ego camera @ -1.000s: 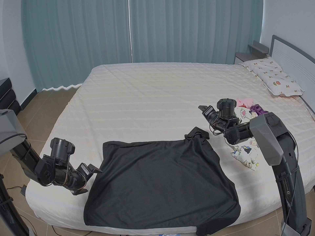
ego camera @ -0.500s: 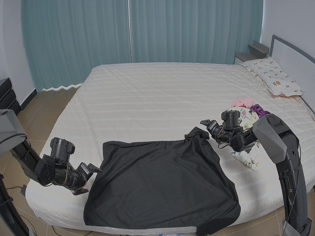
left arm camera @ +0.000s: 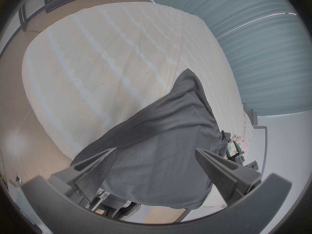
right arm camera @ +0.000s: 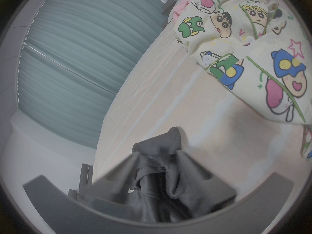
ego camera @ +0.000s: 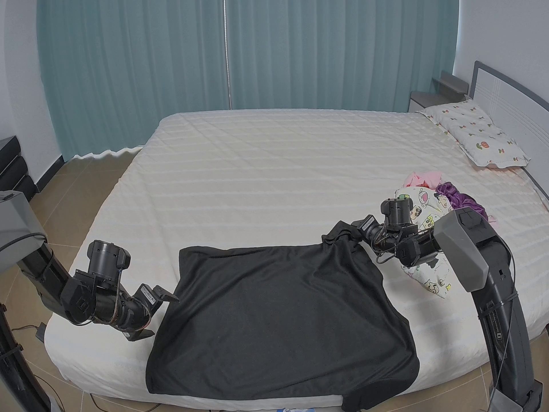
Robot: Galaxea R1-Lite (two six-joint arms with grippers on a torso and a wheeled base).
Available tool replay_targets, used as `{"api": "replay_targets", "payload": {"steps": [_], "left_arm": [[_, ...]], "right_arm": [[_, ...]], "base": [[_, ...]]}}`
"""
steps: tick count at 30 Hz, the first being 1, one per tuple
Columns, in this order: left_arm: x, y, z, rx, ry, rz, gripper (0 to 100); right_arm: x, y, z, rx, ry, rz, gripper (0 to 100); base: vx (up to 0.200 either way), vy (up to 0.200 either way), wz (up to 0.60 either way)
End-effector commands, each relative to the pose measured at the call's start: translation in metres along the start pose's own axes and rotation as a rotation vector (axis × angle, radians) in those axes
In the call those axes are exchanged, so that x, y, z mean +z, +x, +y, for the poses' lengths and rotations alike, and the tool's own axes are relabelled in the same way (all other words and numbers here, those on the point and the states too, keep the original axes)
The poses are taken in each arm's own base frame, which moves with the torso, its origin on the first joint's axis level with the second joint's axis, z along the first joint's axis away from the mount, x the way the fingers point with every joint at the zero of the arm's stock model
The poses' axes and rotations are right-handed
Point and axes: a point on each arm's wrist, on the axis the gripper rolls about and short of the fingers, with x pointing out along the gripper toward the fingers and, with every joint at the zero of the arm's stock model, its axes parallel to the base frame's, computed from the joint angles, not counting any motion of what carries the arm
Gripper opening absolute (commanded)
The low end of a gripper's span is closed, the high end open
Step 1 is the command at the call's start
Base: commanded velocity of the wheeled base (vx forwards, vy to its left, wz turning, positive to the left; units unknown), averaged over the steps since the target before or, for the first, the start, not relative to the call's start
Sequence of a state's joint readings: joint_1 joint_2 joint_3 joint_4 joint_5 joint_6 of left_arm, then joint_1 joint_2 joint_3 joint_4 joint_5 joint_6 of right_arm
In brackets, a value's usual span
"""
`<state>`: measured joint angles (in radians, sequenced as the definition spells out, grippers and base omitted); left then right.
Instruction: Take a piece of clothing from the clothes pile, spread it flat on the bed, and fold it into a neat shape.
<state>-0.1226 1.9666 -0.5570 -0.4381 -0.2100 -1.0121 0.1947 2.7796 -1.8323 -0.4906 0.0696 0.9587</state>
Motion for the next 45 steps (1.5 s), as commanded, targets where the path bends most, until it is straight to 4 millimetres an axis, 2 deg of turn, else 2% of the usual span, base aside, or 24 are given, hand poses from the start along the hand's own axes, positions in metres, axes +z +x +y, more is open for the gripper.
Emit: {"api": "replay_targets", "payload": {"steps": [1,7,8,12,13,18,21,23,24,27,29,30,38,45], "left_arm": [[0.000,0.000,0.000,0.001,0.000,0.001,100],[0.000,0.000,0.000,0.001,0.000,0.001,100],[0.000,0.000,0.001,0.002,-0.002,0.001,100],[0.001,0.000,0.001,0.001,-0.007,-0.001,100],[0.001,-0.001,0.000,-0.003,-0.014,-0.003,100],[0.001,-0.001,0.000,-0.003,-0.020,-0.003,100],[0.001,-0.001,0.000,-0.003,-0.020,-0.003,100],[0.001,-0.001,-0.001,-0.005,-0.020,-0.005,100],[0.001,-0.001,-0.001,-0.005,-0.020,-0.005,100],[0.001,-0.002,0.000,-0.005,-0.020,-0.005,100],[0.001,-0.002,0.000,-0.005,-0.020,-0.005,100],[0.001,-0.001,0.000,-0.004,-0.020,-0.004,100],[0.001,-0.001,0.000,-0.003,-0.020,-0.003,100],[0.000,-0.001,0.001,-0.001,-0.021,0.000,100]], "right_arm": [[-0.003,0.010,-0.008,-0.019,0.006,-0.008,0],[0.010,0.009,0.002,0.010,0.011,-0.062,0],[0.023,0.006,0.014,0.045,0.018,-0.123,0],[0.037,0.002,0.028,0.112,0.056,-0.213,0],[0.044,-0.003,0.038,0.155,0.055,-0.245,0],[0.053,-0.013,0.055,0.216,0.045,-0.281,0],[0.050,-0.013,0.051,0.175,0.039,-0.237,0],[0.043,-0.010,0.041,0.114,0.036,-0.189,0],[0.040,-0.009,0.035,0.096,0.034,-0.173,100],[0.030,-0.009,0.023,0.051,0.020,-0.110,100],[0.030,-0.009,0.023,0.051,0.020,-0.110,100],[0.021,-0.010,0.015,0.039,0.001,-0.056,100],[0.003,0.000,-0.002,0.002,-0.001,-0.007,100],[-0.004,0.005,-0.011,-0.010,0.003,0.007,100]], "base": [[0.000,0.000,0.00],[0.000,0.000,0.00],[0.000,0.000,0.00],[0.000,0.000,0.00],[0.000,0.000,0.00],[0.000,0.000,0.00],[0.000,0.000,0.00],[0.000,0.000,0.00],[0.000,0.000,0.00],[0.000,0.000,0.00],[0.000,0.000,0.00],[0.000,0.000,0.00],[0.000,0.000,0.00],[0.000,0.000,0.00]]}}
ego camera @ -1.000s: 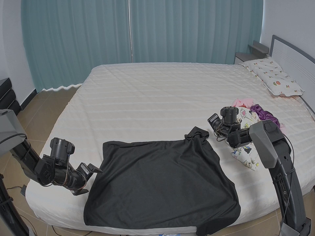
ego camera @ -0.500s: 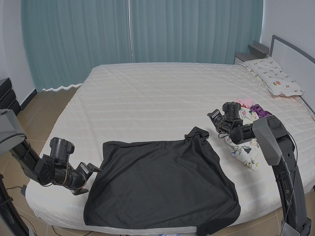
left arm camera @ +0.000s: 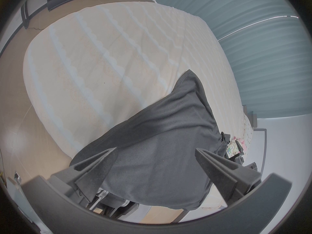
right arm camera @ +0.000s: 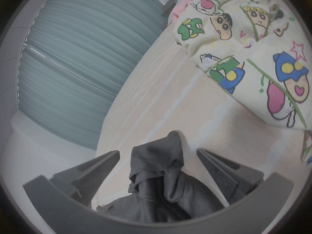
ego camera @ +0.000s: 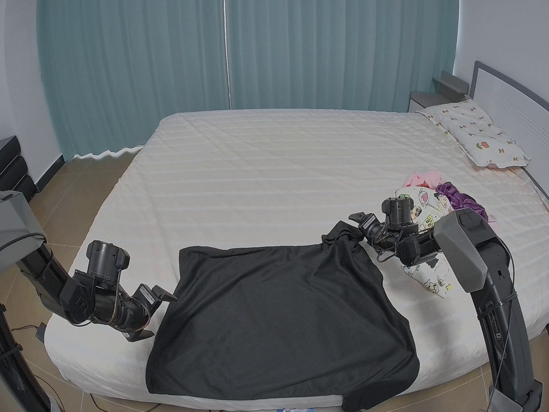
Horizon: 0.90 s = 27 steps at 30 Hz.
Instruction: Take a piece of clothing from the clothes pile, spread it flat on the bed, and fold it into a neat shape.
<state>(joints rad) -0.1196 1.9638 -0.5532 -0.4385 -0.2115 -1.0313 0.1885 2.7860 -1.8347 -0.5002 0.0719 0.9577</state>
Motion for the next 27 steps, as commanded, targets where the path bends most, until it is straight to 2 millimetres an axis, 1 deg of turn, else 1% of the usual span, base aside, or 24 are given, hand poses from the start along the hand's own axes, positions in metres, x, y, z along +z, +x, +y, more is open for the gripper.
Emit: {"api": "replay_targets", "payload": {"steps": [1,2,3,6,9,10,11,12,16,20,22,26,27], "left_arm": [[0.000,0.000,0.000,-0.001,0.001,0.000,100],[0.000,0.000,0.000,-0.002,-0.001,0.001,100],[0.000,0.000,0.000,-0.004,0.001,0.005,100],[0.000,0.000,0.000,-0.005,-0.001,0.012,100],[0.000,0.001,0.000,-0.005,-0.001,0.012,100],[0.000,0.001,0.000,-0.005,-0.001,0.012,100],[0.000,0.001,0.000,-0.005,-0.001,0.012,100],[0.000,0.001,0.000,-0.005,-0.001,0.012,100],[0.000,0.001,0.000,-0.006,-0.001,0.011,100],[0.000,0.001,-0.001,-0.009,-0.002,0.009,100],[0.001,0.001,-0.001,-0.009,-0.002,0.009,100],[0.001,0.001,-0.002,-0.012,-0.001,0.007,100],[0.002,0.001,-0.003,-0.014,-0.001,0.006,100]], "right_arm": [[-0.007,0.006,-0.009,-0.011,0.003,0.016,100],[-0.007,0.006,-0.009,-0.011,0.003,0.016,100],[-0.010,0.009,-0.008,-0.002,0.002,0.021,0],[-0.012,0.014,-0.009,0.000,0.003,0.016,0],[-0.006,0.013,0.000,0.027,0.005,-0.009,0],[-0.006,0.013,0.000,0.027,0.005,-0.009,0],[0.004,0.010,0.013,0.067,0.018,-0.045,0],[0.011,0.007,0.022,0.089,0.035,-0.071,0],[0.029,-0.002,0.043,0.163,0.075,-0.138,0],[0.044,-0.010,0.059,0.258,0.069,-0.223,0],[0.049,-0.013,0.063,0.284,0.066,-0.243,0],[0.048,-0.014,0.064,0.296,0.050,-0.255,0],[0.047,-0.013,0.064,0.295,0.045,-0.253,100]], "base": [[0.000,0.000,0.00],[0.000,0.000,0.00],[0.000,0.000,0.00],[0.000,0.000,0.00],[0.000,0.000,0.00],[0.000,0.000,0.00],[0.000,0.000,0.00],[0.000,0.000,0.00],[0.000,0.000,0.00],[0.000,0.000,0.00],[0.000,0.000,0.00],[0.000,0.000,0.00],[0.000,0.000,0.00]]}}
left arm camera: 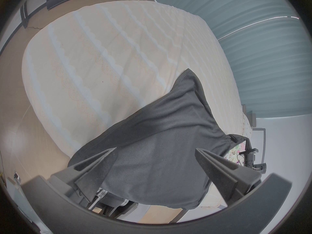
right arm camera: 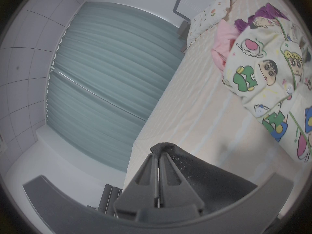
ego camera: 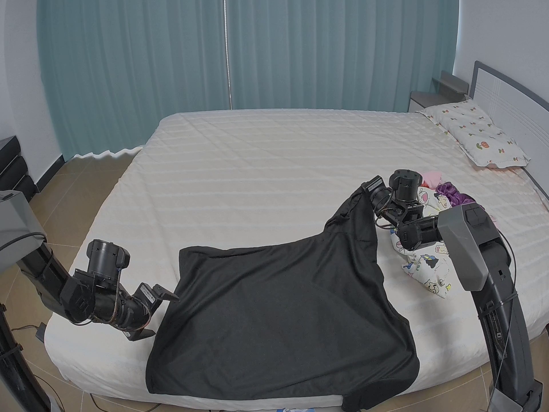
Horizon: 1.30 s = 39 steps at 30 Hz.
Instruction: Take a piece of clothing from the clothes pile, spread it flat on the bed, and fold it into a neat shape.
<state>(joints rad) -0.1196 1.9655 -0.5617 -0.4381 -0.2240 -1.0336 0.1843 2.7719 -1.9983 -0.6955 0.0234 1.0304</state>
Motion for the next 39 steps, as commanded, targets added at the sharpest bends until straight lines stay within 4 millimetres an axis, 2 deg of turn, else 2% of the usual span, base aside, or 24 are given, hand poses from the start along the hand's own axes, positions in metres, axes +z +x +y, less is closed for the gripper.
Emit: {"api": "replay_targets", "payload": {"steps": [1,9,11,15,19,24,26,28,34,39], "left_arm": [[0.001,0.001,-0.001,-0.002,0.000,-0.001,100],[0.007,0.001,-0.012,-0.034,-0.025,-0.033,100],[0.010,0.000,-0.016,-0.048,-0.020,-0.044,100],[0.020,0.004,-0.030,-0.082,-0.011,-0.070,100],[0.036,0.026,-0.045,-0.067,-0.006,-0.145,100],[0.060,0.056,-0.069,-0.064,0.009,-0.204,100],[0.064,0.060,-0.074,-0.060,0.013,-0.202,100],[0.079,0.082,-0.088,-0.034,0.024,-0.193,100],[0.097,0.111,-0.101,-0.024,0.028,-0.195,100],[0.111,0.133,-0.100,-0.020,0.088,-0.227,100]], "right_arm": [[0.000,0.000,0.004,0.010,-0.021,-0.001,100],[-0.007,0.001,-0.015,-0.041,-0.040,0.018,100],[-0.007,-0.005,-0.022,-0.082,-0.046,0.031,100],[0.000,-0.025,-0.018,-0.132,-0.087,0.076,100],[-0.003,-0.036,-0.019,-0.151,-0.176,0.106,100],[0.007,-0.041,-0.004,-0.125,-0.128,0.084,100],[0.010,-0.040,-0.001,-0.114,-0.113,0.067,100],[0.009,-0.052,-0.003,-0.142,-0.094,0.080,100],[0.001,-0.080,-0.013,-0.210,-0.098,0.146,100],[-0.007,-0.095,-0.020,-0.250,-0.104,0.178,100]], "base": [[0.000,0.000,0.00],[0.000,0.000,0.00],[0.000,0.000,0.00],[0.000,0.000,0.00],[0.000,0.000,0.00],[0.000,0.000,0.00],[0.000,0.000,0.00],[0.000,0.000,0.00],[0.000,0.000,0.00],[0.000,0.000,0.00]]}}
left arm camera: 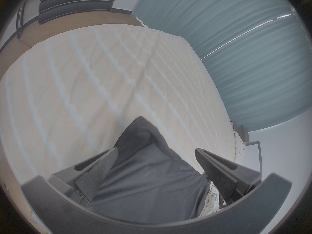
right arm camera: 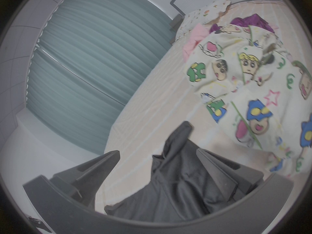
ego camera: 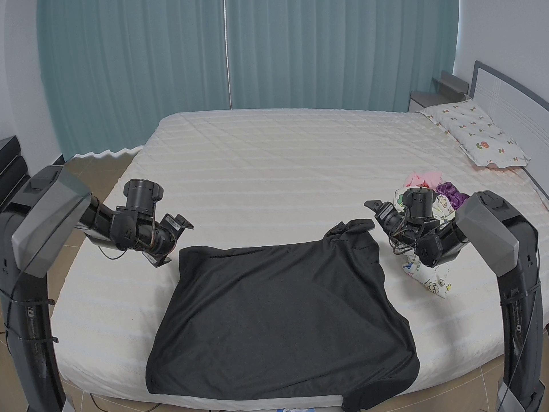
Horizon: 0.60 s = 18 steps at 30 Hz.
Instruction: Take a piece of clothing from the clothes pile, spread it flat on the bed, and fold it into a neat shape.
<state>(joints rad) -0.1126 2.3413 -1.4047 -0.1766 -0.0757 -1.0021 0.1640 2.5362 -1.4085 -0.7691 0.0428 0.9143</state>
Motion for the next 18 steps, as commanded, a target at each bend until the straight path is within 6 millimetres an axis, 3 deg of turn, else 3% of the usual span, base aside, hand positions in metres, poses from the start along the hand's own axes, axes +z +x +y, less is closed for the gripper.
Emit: {"api": "replay_targets", "payload": {"steps": [1,5,17,18], "left_arm": [[0.000,0.052,0.021,0.069,0.040,0.013,100],[0.007,0.078,0.022,0.091,0.072,-0.065,100],[0.004,0.085,0.025,0.097,0.113,-0.059,100],[0.004,0.086,0.025,0.094,0.115,-0.054,0]], "right_arm": [[-0.002,-0.024,0.003,-0.017,-0.004,0.021,100],[-0.011,-0.032,0.003,-0.027,-0.028,0.046,100],[-0.015,-0.038,0.001,-0.032,-0.076,0.056,100],[-0.016,-0.039,-0.001,-0.039,-0.076,0.062,100]], "base": [[0.000,0.000,0.00],[0.000,0.000,0.00],[0.000,0.000,0.00],[0.000,0.000,0.00]]}}
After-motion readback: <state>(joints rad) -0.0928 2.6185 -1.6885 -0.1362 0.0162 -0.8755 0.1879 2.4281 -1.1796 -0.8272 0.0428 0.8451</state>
